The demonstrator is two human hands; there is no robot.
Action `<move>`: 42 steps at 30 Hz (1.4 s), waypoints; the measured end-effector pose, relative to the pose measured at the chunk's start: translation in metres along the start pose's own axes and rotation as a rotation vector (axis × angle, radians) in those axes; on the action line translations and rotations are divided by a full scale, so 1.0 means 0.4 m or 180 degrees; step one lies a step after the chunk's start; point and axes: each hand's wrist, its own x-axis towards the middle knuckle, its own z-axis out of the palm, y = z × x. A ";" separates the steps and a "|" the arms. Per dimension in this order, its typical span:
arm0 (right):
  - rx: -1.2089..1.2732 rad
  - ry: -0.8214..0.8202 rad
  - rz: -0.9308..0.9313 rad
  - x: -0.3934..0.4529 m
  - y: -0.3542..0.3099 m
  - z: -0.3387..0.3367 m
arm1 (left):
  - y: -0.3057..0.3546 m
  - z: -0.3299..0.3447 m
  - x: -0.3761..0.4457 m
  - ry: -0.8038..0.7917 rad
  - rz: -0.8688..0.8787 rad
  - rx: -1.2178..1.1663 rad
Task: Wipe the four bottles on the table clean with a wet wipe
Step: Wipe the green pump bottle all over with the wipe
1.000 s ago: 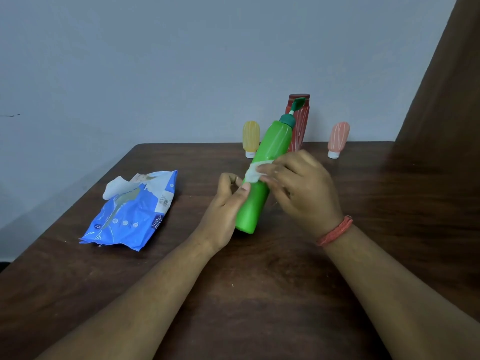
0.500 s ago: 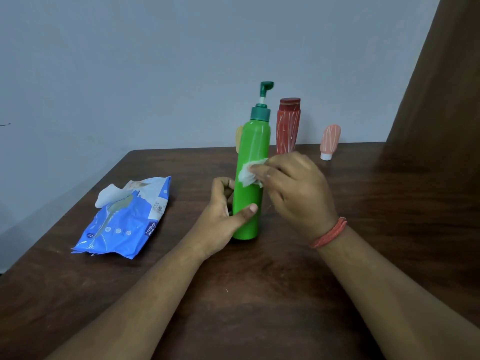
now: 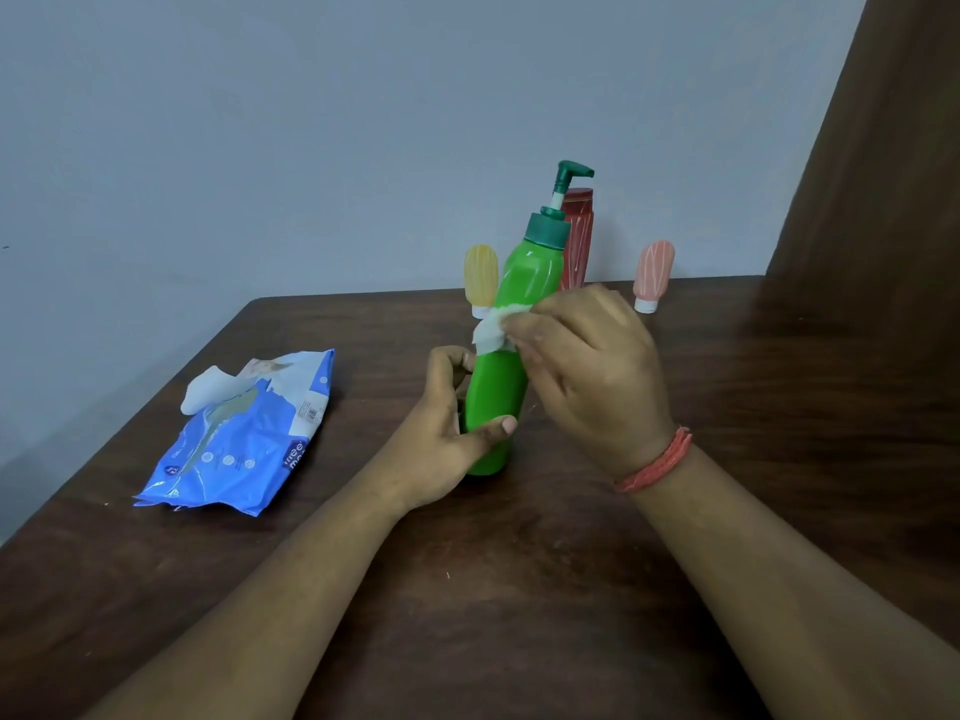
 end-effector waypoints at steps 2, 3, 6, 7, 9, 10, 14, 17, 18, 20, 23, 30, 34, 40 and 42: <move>-0.0020 0.0199 0.0162 0.011 0.020 -0.014 | 0.002 0.003 0.001 -0.0034 0.0029 0.0076; -0.0001 0.0335 0.0294 0.016 0.029 -0.021 | 0.002 0.003 0.002 -0.0041 0.0054 0.0140; 0.0060 0.0363 0.0309 0.017 0.019 -0.024 | 0.002 0.002 0.003 -0.0055 0.0096 0.0272; 0.0059 0.0300 0.0195 0.016 0.014 -0.022 | 0.003 0.002 0.003 -0.0063 0.0096 0.0297; 0.0040 0.0319 0.0153 0.022 0.019 -0.026 | 0.005 0.003 0.000 -0.0078 0.0110 0.0333; 0.0027 0.0423 0.0278 0.026 0.025 -0.032 | 0.007 0.006 0.000 -0.0105 0.0114 0.0348; -0.0014 0.0642 0.0466 0.029 0.025 -0.039 | 0.010 0.008 -0.001 -0.0161 0.0150 0.0470; -0.0021 0.0578 0.0550 0.028 0.028 -0.038 | 0.007 0.007 -0.001 -0.0144 0.0127 0.0455; -0.0004 0.0591 0.0656 0.028 0.033 -0.038 | 0.007 0.007 0.000 -0.0145 0.0111 0.0449; 0.0021 0.0603 0.0818 0.026 0.040 -0.036 | 0.006 0.008 0.002 -0.0144 0.0100 0.0442; 0.0025 0.0544 0.0700 0.027 0.036 -0.035 | 0.006 0.007 0.003 -0.0153 0.0120 0.0487; 0.0237 0.0461 0.0915 0.021 0.041 -0.022 | 0.002 0.002 0.012 -0.0127 0.0096 0.0364; 0.0348 0.0250 0.0708 0.014 0.035 -0.010 | -0.004 -0.003 0.013 -0.0096 0.0123 0.0358; 0.0225 0.0404 0.0761 0.023 0.049 -0.025 | -0.001 -0.002 0.016 -0.0111 0.0131 0.0387; 0.0199 0.0299 0.0623 0.019 0.040 -0.021 | -0.002 -0.003 0.017 -0.0104 0.0164 0.0382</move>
